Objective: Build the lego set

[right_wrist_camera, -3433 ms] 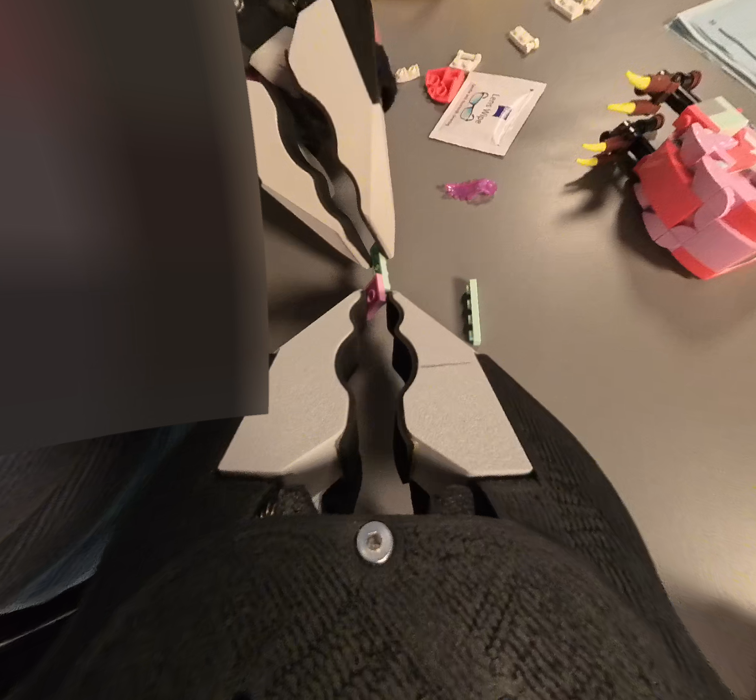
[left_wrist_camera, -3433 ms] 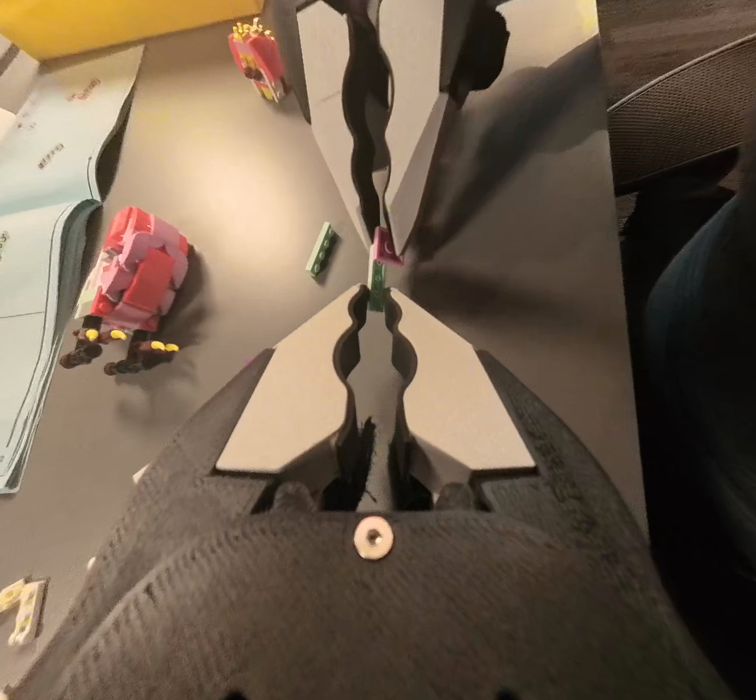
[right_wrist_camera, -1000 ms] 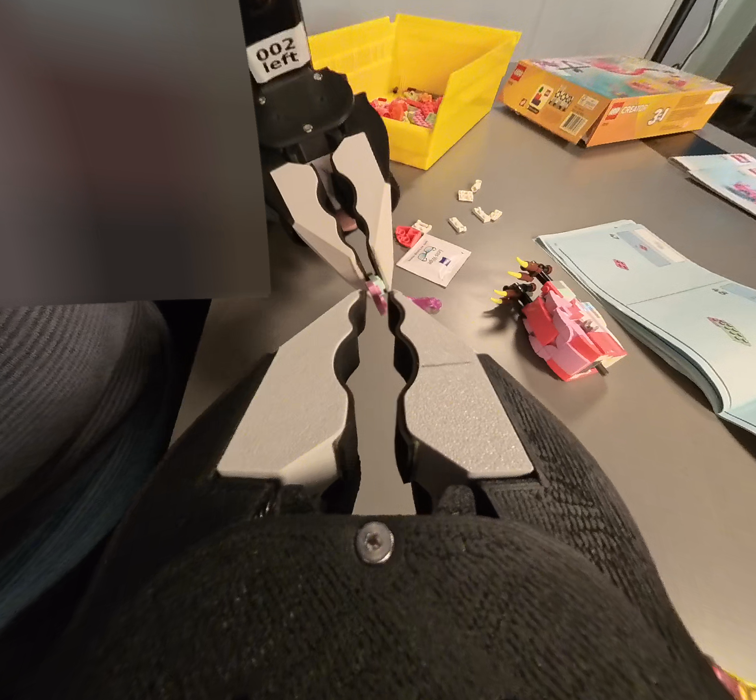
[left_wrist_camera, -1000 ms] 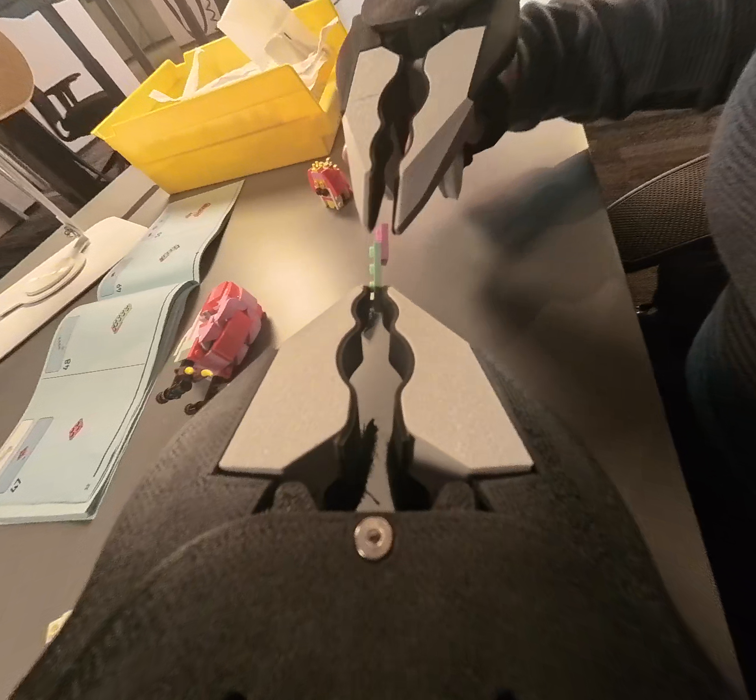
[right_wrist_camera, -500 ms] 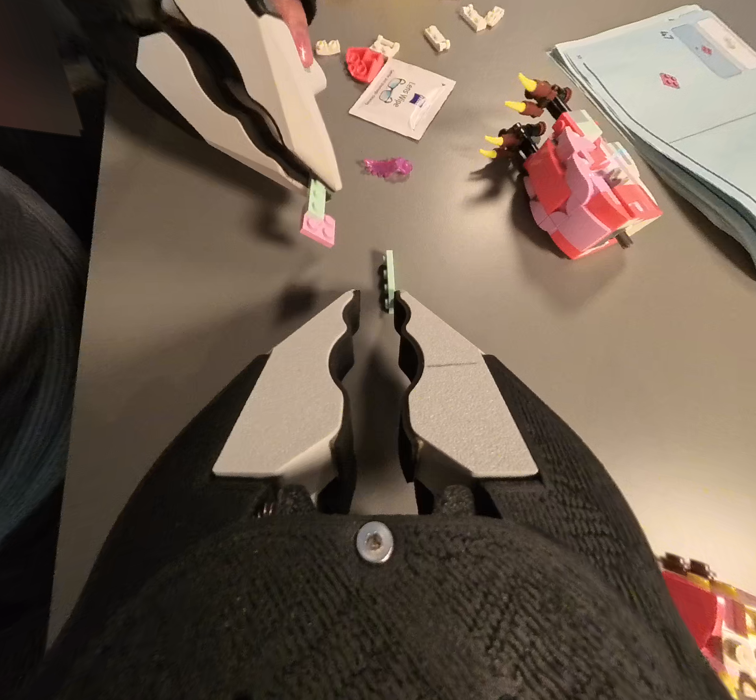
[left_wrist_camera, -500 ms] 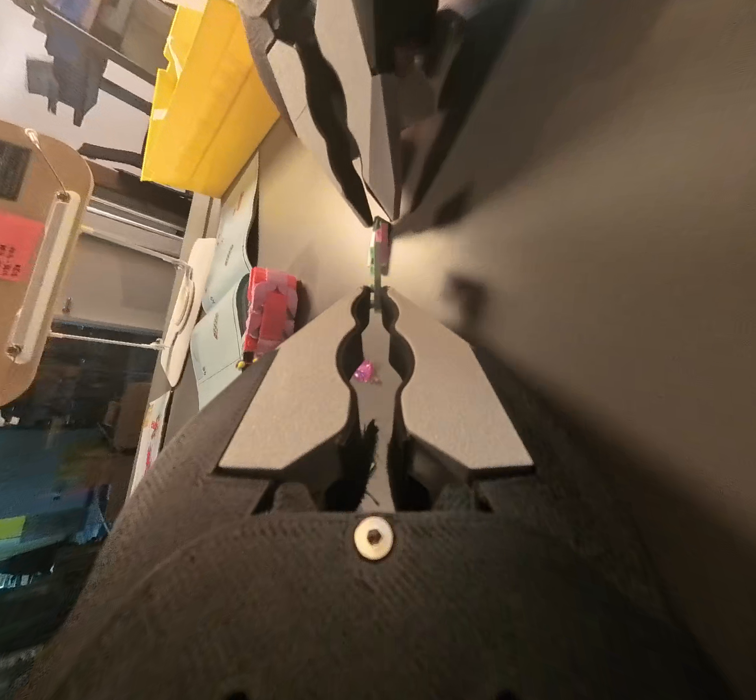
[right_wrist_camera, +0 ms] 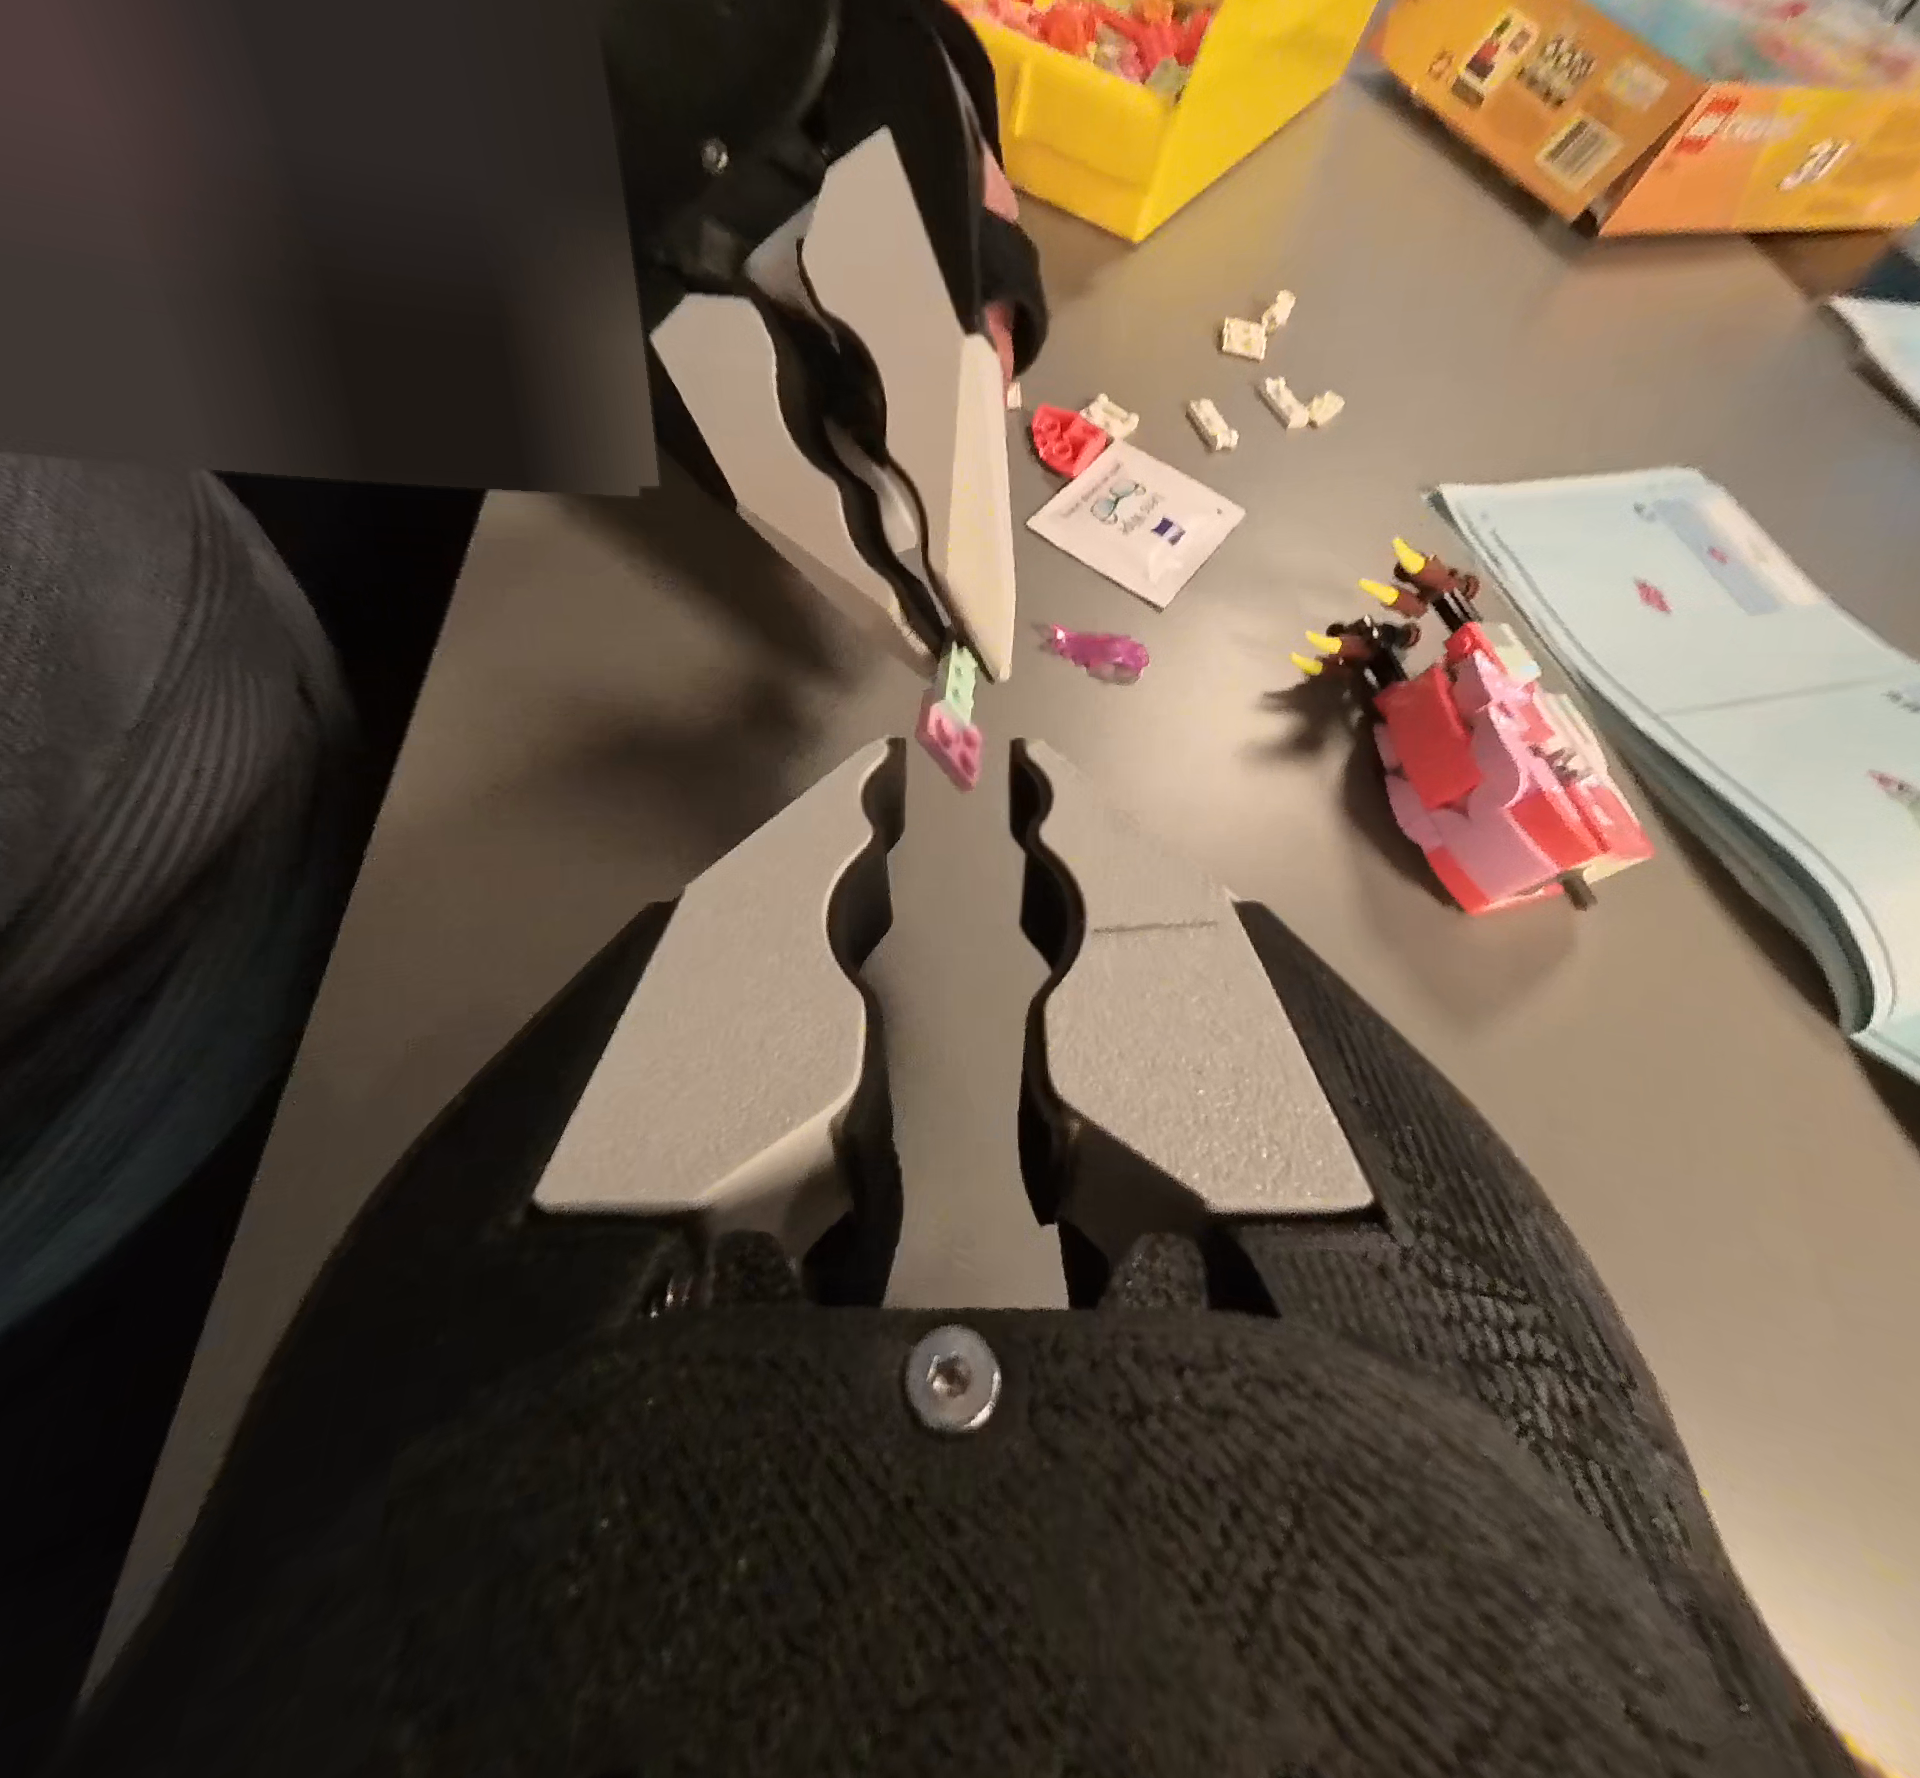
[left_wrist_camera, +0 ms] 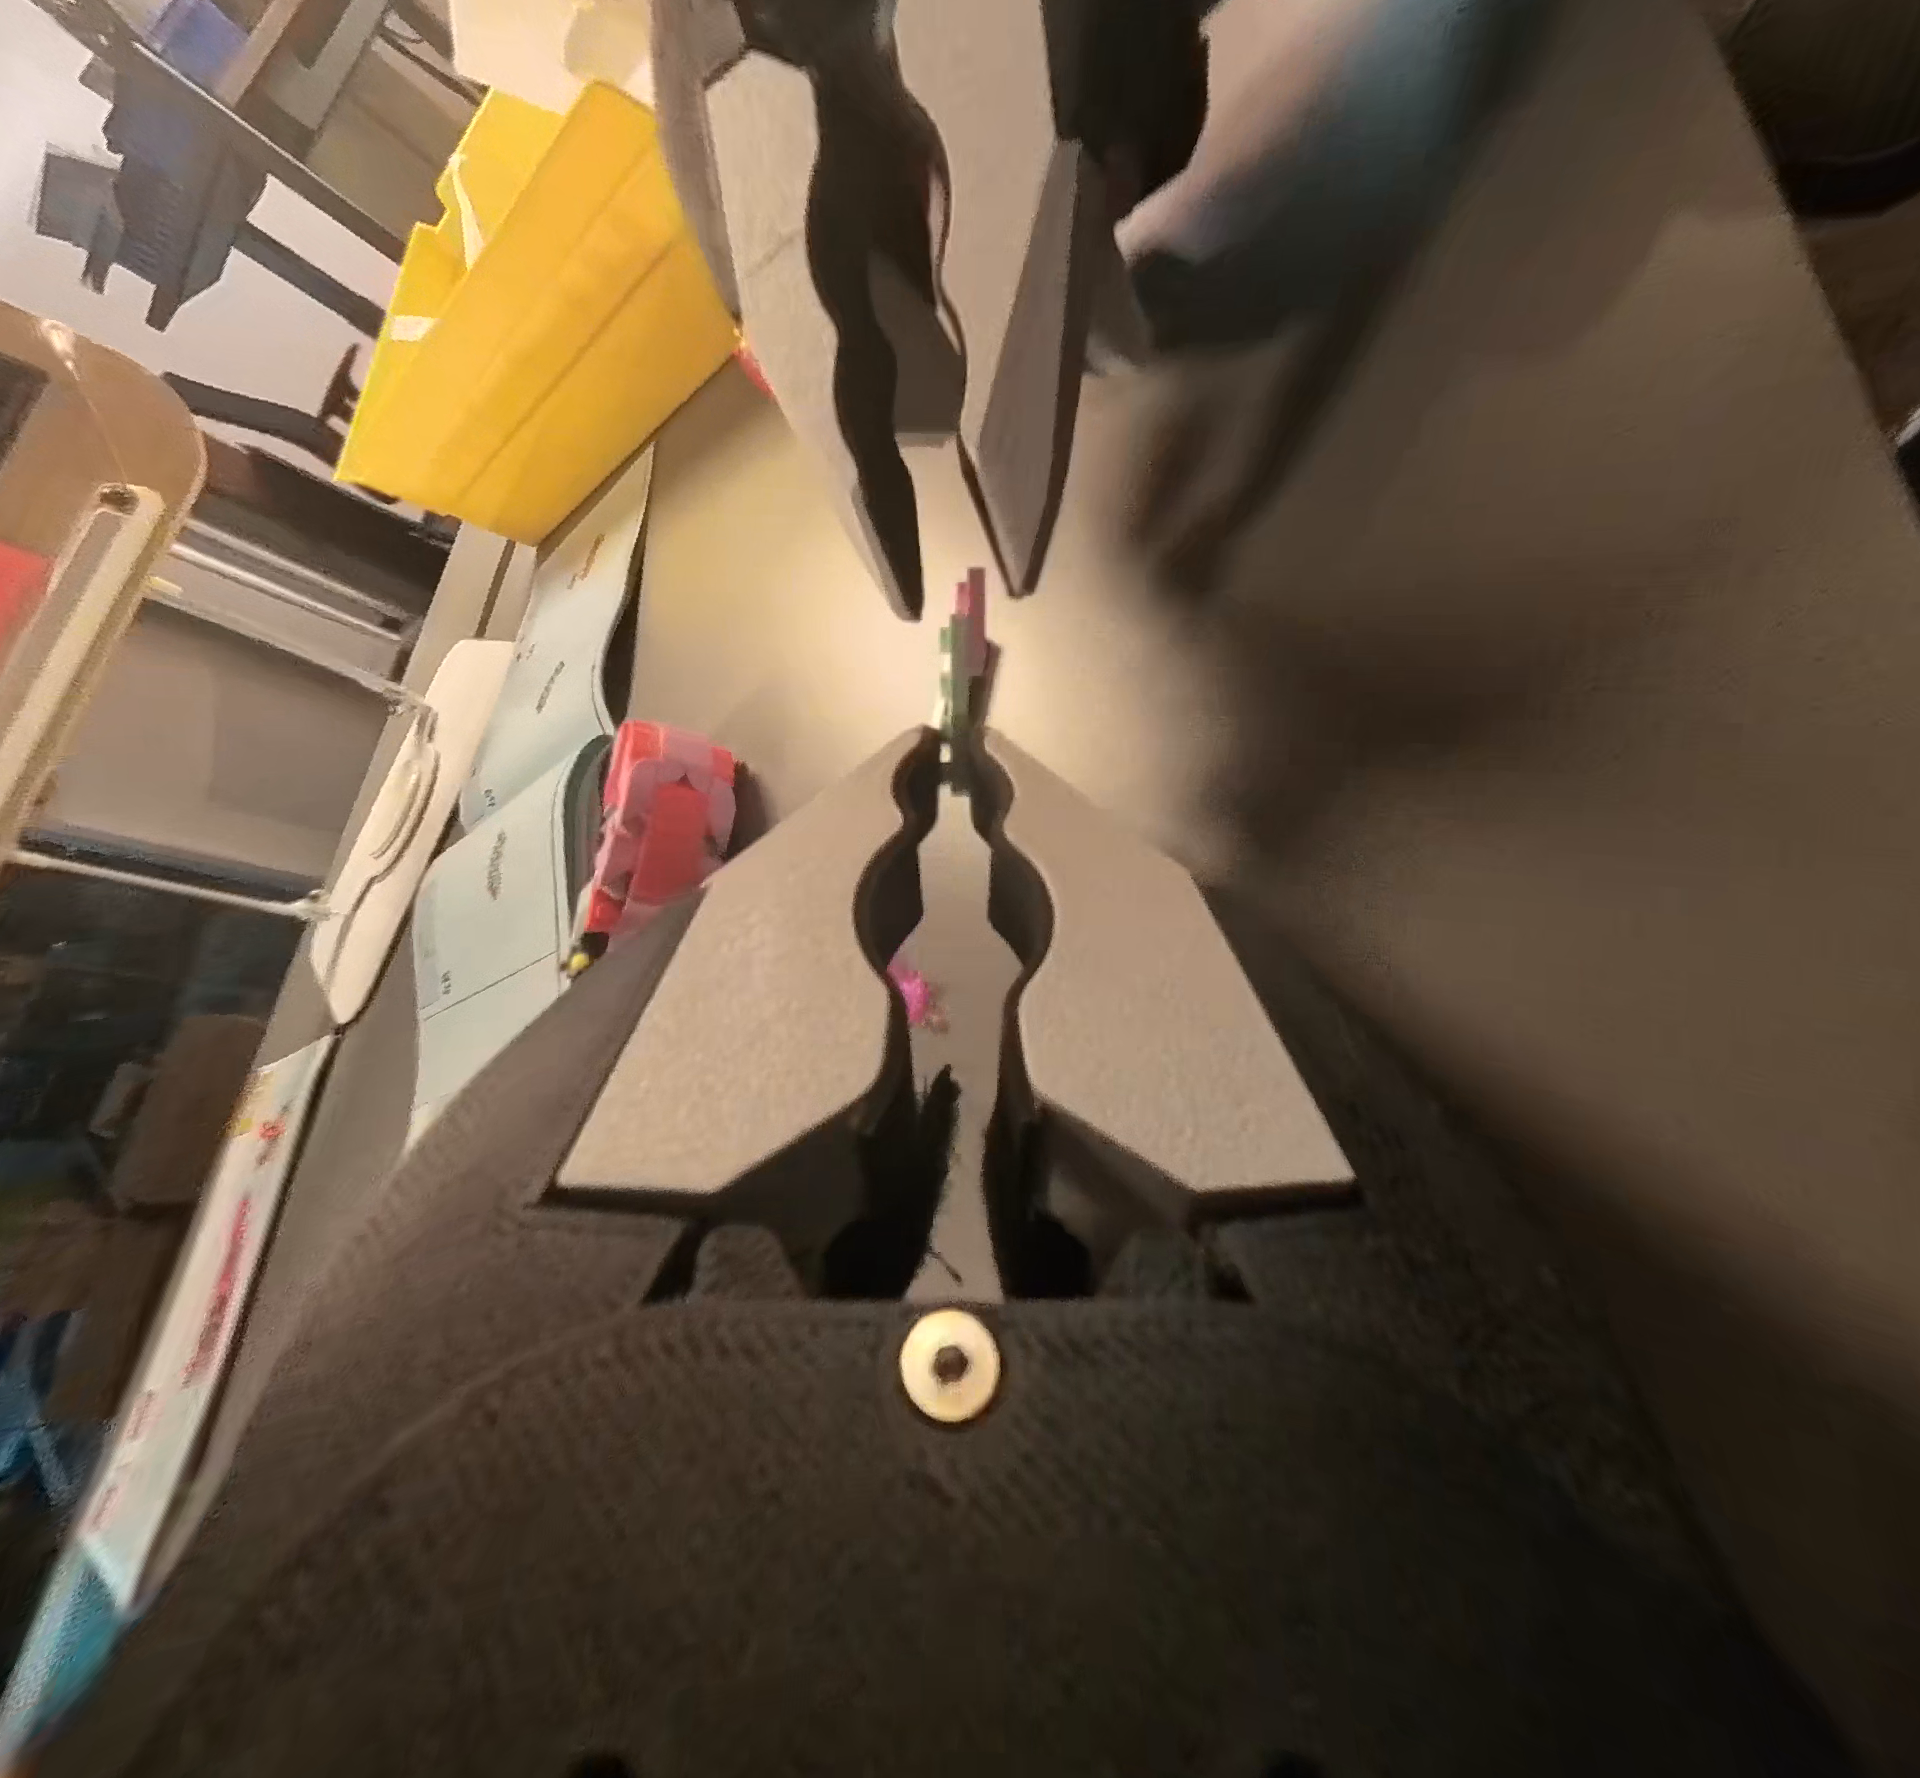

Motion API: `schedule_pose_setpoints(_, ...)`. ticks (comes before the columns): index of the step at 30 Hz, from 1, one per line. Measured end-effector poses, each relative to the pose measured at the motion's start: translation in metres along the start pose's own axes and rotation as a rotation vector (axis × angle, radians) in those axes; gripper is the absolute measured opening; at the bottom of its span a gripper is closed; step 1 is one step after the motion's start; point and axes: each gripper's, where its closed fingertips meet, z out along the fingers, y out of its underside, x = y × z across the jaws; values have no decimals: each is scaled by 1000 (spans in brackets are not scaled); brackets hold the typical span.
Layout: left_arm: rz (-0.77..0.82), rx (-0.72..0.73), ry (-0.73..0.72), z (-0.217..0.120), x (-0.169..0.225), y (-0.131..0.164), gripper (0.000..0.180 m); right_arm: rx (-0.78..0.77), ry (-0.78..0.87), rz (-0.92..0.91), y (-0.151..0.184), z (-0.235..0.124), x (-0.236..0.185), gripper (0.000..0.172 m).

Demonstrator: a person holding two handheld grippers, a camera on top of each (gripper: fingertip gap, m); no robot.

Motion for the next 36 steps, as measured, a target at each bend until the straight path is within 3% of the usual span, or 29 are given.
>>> schedule_pose_setpoints(8,-143,135,35,-8,-5,-18,4,84,-17,-30,-18,-7,-5,5)
schedule_pose_setpoints(16,-222,101,73,2,0,-17,4,24,-17,-55,-13,-14,-6,3)
schedule_pose_setpoints(21,-138,34,37,2,-2,-6,4,-51,12,101,11,-15,12,12)
schedule_pose_setpoints(26,20,-127,20,7,1,18,4,-194,38,186,40,-6,23,13)
schedule_pose_setpoints(31,147,-220,36,11,4,31,4,-237,22,216,47,3,25,12)
schedule_pose_setpoints(33,158,-221,42,11,4,31,4,-246,20,228,47,4,26,3)
schedule_pose_setpoints(36,130,-216,47,12,4,31,6,-249,11,310,47,4,28,3)
